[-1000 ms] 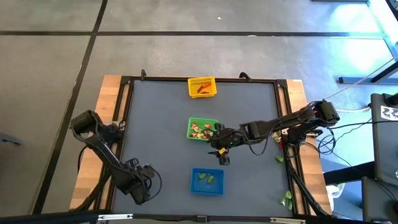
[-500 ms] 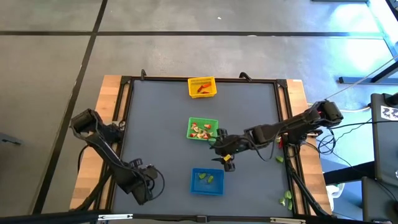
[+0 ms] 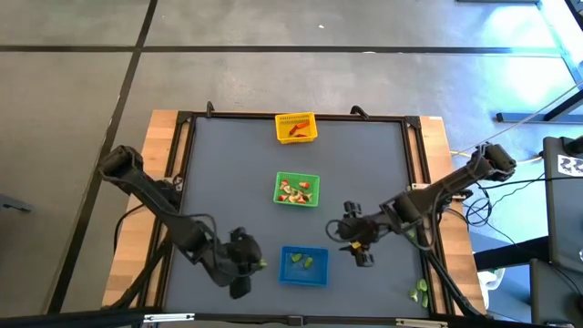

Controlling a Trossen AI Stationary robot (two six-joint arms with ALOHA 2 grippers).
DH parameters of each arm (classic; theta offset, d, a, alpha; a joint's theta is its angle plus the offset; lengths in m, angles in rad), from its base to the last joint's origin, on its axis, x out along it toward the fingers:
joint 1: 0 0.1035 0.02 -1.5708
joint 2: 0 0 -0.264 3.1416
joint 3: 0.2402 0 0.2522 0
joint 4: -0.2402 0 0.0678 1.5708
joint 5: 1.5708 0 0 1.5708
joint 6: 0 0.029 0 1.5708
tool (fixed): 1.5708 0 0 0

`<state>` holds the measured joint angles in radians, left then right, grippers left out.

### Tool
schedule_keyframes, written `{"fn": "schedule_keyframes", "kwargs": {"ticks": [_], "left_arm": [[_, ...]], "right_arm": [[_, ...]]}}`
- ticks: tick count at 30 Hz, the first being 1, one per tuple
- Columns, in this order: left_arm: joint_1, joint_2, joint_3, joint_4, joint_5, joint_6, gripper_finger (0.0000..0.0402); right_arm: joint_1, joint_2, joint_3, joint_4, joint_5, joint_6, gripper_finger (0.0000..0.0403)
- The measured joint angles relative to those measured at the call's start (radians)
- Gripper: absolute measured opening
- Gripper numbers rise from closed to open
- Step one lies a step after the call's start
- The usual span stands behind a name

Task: Sort produce into baskets
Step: Put the green chili pepper into the blue bin

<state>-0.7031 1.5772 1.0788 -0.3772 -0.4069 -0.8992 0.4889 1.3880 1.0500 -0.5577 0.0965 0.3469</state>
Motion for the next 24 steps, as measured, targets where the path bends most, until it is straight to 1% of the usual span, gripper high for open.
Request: {"fn": "schedule_keyframes", "kwargs": {"ticks": [3,7,10,13,18,21,24], "left_arm": [[0.037,0.031,0.000,0.130,-0.003,0.151,0.0066],[0.090,0.089,0.000,0.286,0.001,0.291,0.0069],[0.123,0.145,0.000,0.353,0.006,0.378,0.0069],[0.145,0.196,0.000,0.398,0.009,0.392,0.0069],[0.168,0.260,-0.001,0.408,0.024,0.366,0.0084],[0.182,0.275,-0.001,0.420,0.030,0.384,0.0103],[0.190,0.281,-0.001,0.417,0.044,0.390,0.0133]], "right_arm": [[0.048,0.000,0.000,-0.063,0.002,0.071,0.0237],[0.118,0.000,0.000,-0.137,-0.003,0.195,0.0237],[0.173,-0.003,0.000,-0.158,-0.002,0.264,0.0237],[0.218,-0.003,0.000,-0.182,-0.001,0.318,0.0237],[0.271,0.000,0.000,-0.224,-0.008,0.407,0.0237],[0.293,0.000,0.000,-0.241,-0.060,0.450,0.0237],[0.313,0.001,0.000,-0.245,-0.097,0.483,0.0237]]}}
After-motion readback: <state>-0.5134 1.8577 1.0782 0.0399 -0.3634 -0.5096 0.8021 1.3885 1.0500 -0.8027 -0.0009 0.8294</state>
